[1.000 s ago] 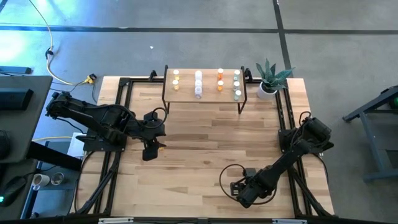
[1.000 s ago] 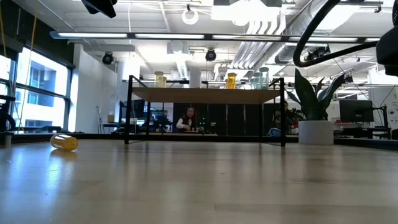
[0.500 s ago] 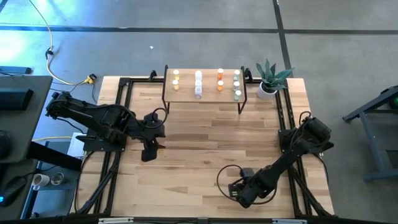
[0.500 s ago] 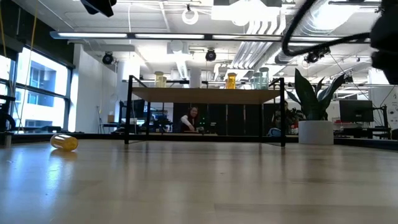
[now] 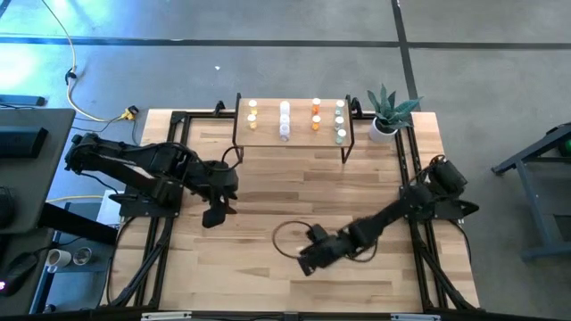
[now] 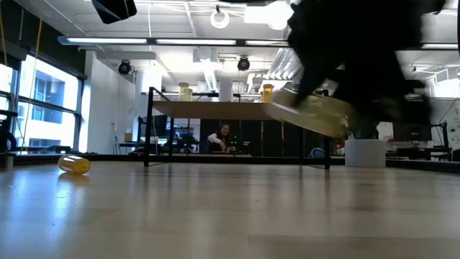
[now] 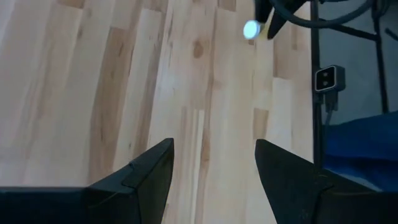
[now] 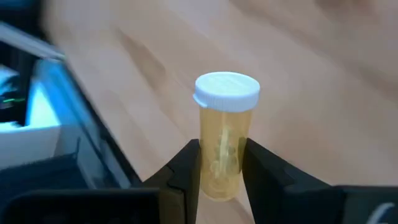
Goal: Pick and place medicine bottles onto shelf by color
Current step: Put the yellow medicine bottle on the shelf aligned with the other yellow medicine bottles
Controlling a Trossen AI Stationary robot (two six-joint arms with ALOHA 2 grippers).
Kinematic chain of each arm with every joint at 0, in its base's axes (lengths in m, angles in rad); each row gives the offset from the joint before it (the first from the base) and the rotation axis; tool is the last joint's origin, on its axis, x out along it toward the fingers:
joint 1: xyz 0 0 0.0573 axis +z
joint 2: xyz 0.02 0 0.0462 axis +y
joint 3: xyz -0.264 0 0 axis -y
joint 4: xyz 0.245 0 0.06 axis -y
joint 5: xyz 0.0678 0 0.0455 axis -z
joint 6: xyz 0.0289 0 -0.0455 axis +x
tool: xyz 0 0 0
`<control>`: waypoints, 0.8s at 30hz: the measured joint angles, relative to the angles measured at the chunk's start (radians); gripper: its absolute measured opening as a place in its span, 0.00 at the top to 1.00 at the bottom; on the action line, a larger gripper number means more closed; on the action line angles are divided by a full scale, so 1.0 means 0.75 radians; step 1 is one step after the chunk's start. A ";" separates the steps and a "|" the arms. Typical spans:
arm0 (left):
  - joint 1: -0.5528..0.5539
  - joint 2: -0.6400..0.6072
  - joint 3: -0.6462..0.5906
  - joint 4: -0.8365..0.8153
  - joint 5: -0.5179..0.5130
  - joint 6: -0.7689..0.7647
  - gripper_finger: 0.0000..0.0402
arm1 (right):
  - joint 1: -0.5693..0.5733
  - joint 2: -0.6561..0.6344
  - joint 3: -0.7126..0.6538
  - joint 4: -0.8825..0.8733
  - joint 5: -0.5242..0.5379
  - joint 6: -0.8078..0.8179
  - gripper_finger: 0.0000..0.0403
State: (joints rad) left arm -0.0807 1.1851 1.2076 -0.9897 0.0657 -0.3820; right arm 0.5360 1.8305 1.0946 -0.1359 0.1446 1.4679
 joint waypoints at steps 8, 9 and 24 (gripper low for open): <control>0.072 0.000 0.000 0.001 0.142 0.004 0.46 | -0.229 0.000 0.084 0.240 -0.072 -0.582 0.78; 0.079 0.000 0.000 0.001 0.155 0.004 0.46 | -0.255 -0.001 0.115 0.235 -0.085 -0.653 0.78; 0.182 0.001 0.000 0.021 0.183 0.179 0.46 | -0.463 -0.003 0.593 -0.264 -0.163 -1.401 0.78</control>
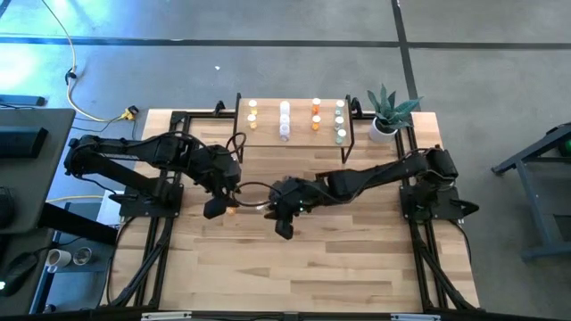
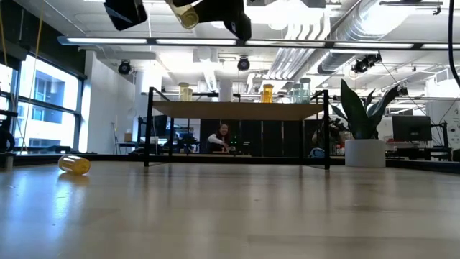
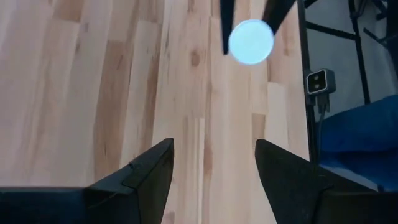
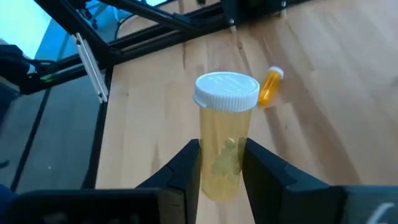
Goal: Pick and place medicine bottles onto shelf by color
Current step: Put the yellow medicine bottle on the shelf aligned with the other yellow medicine bottles
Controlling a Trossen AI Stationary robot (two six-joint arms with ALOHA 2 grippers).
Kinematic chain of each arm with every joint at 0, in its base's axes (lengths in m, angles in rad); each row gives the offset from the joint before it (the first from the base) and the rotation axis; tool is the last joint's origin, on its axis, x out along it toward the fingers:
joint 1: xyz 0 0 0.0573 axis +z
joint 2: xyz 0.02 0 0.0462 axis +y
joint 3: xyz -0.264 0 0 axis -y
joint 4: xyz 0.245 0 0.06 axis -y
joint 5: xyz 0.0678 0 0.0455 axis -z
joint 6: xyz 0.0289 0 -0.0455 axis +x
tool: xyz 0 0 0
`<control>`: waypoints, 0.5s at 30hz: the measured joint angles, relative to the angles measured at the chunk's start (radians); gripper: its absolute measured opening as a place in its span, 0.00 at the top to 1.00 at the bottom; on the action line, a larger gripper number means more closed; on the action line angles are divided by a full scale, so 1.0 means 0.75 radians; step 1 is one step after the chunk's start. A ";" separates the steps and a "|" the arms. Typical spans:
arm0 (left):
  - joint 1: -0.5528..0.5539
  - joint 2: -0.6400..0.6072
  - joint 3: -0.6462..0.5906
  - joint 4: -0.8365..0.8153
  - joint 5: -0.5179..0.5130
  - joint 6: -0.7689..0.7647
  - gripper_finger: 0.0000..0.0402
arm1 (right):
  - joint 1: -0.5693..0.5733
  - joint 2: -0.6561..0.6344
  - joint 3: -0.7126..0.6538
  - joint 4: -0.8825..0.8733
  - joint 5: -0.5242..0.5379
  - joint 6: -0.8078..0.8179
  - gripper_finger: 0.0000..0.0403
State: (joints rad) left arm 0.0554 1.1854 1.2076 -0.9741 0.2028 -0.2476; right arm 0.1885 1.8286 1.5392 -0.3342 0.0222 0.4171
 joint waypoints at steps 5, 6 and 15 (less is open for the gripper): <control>0.026 0.000 0.000 0.110 -0.001 0.105 0.46 | -0.053 0.000 0.025 -0.029 -0.034 -0.098 0.78; 0.032 0.000 0.000 0.140 -0.002 0.129 0.46 | -0.064 0.000 0.025 -0.031 -0.042 -0.107 0.78; 0.109 0.009 0.000 0.260 -0.006 0.171 0.46 | -0.129 0.000 0.025 -0.040 -0.087 -0.110 0.78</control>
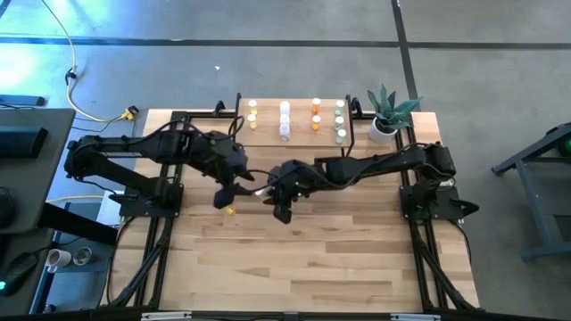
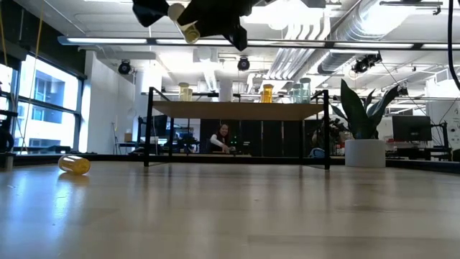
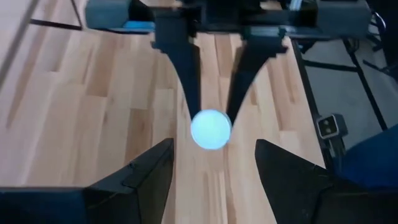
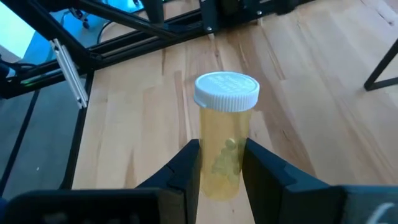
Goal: Pick and place medicine bottles onto shelf by color
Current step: Put the yellow medicine bottle on the shelf aligned with the other yellow medicine bottles
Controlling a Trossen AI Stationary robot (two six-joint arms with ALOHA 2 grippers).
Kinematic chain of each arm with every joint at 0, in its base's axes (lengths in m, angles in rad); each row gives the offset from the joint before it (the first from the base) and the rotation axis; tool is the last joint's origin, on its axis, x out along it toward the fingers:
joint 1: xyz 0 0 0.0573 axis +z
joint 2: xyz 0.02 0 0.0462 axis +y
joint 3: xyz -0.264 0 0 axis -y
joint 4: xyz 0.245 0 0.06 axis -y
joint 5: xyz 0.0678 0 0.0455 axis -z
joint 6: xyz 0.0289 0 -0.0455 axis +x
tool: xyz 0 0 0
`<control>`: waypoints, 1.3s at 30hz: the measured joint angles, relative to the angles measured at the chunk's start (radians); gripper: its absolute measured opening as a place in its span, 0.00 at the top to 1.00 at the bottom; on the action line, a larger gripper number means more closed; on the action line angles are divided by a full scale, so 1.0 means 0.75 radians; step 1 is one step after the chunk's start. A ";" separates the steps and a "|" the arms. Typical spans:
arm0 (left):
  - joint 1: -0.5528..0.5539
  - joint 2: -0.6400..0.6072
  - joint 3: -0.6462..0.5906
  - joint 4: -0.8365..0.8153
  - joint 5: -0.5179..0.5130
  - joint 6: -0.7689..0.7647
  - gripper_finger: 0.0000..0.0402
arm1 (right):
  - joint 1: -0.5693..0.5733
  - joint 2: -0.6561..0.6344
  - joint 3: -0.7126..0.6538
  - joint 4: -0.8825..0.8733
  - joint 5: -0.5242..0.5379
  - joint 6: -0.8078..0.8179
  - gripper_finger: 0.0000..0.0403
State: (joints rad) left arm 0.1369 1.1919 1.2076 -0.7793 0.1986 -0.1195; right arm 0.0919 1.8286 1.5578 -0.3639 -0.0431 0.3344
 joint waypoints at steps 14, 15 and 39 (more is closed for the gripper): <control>0.049 0.119 0.000 0.045 0.007 -0.009 0.46 | -0.039 0.001 0.001 -0.010 -0.024 0.006 0.78; 0.049 0.126 0.000 0.052 0.013 -0.009 0.46 | -0.042 0.001 0.001 -0.010 -0.024 0.006 0.78; 0.053 0.170 0.000 0.099 0.070 0.000 0.61 | -0.044 0.001 0.001 -0.008 -0.054 0.008 0.78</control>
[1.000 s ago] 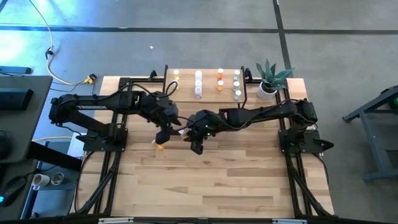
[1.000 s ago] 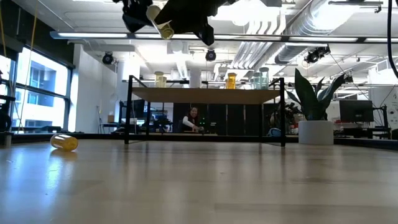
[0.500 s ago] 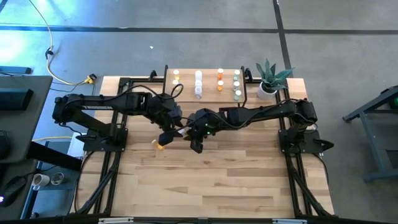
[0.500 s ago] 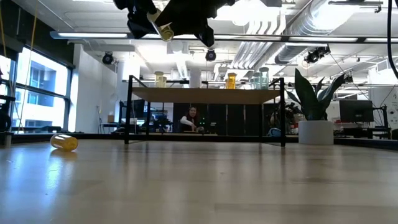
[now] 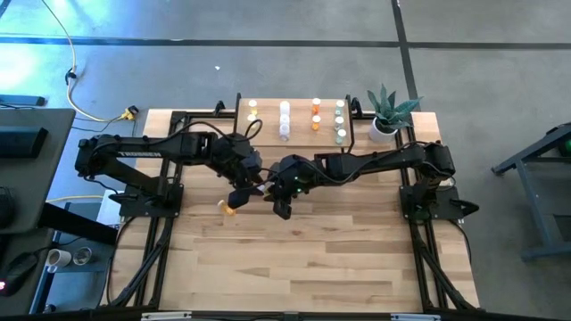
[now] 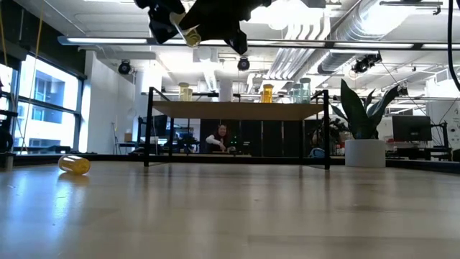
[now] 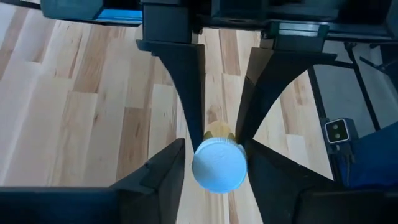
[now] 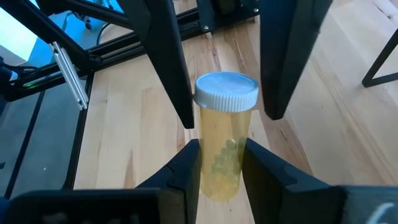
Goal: Pick and place medicine bottles onto shelf by color
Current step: Put the yellow medicine bottle on the shelf aligned with the other yellow medicine bottles
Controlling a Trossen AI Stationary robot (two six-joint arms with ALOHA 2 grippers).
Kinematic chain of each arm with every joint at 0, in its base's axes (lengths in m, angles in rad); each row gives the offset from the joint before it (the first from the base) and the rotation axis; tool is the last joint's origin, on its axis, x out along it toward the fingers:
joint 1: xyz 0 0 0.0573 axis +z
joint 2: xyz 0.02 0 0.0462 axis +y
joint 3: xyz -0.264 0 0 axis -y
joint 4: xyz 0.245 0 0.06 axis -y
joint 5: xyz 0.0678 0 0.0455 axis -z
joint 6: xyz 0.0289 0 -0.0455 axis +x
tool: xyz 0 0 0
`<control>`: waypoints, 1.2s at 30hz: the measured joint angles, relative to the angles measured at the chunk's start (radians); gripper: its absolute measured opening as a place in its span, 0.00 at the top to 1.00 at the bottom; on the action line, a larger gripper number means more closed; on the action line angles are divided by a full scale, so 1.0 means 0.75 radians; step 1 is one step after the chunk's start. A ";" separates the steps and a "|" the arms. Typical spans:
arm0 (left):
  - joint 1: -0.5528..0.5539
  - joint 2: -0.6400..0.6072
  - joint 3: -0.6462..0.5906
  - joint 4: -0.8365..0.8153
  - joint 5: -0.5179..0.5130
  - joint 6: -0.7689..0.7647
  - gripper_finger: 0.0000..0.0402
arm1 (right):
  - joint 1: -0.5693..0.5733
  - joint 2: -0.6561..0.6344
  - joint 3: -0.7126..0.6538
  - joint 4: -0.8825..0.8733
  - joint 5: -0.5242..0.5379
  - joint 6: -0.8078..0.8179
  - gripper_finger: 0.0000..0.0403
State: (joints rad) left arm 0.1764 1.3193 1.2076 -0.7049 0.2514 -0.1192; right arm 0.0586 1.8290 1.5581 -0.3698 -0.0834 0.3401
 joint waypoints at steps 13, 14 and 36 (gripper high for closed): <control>0.000 0.000 0.000 0.000 0.010 0.000 0.72 | 0.000 0.000 0.000 0.001 0.000 0.000 0.78; 0.000 0.000 0.000 0.000 0.010 0.000 0.71 | 0.000 0.000 0.000 0.001 0.000 -0.001 0.78; 0.009 -0.001 0.000 -0.062 -0.128 0.001 0.71 | -0.060 -0.001 0.000 -0.018 -0.009 -0.011 0.53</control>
State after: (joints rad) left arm 0.1829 1.3186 1.2076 -0.7517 0.1556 -0.1181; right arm 0.0133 1.8284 1.5581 -0.3836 -0.0904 0.3317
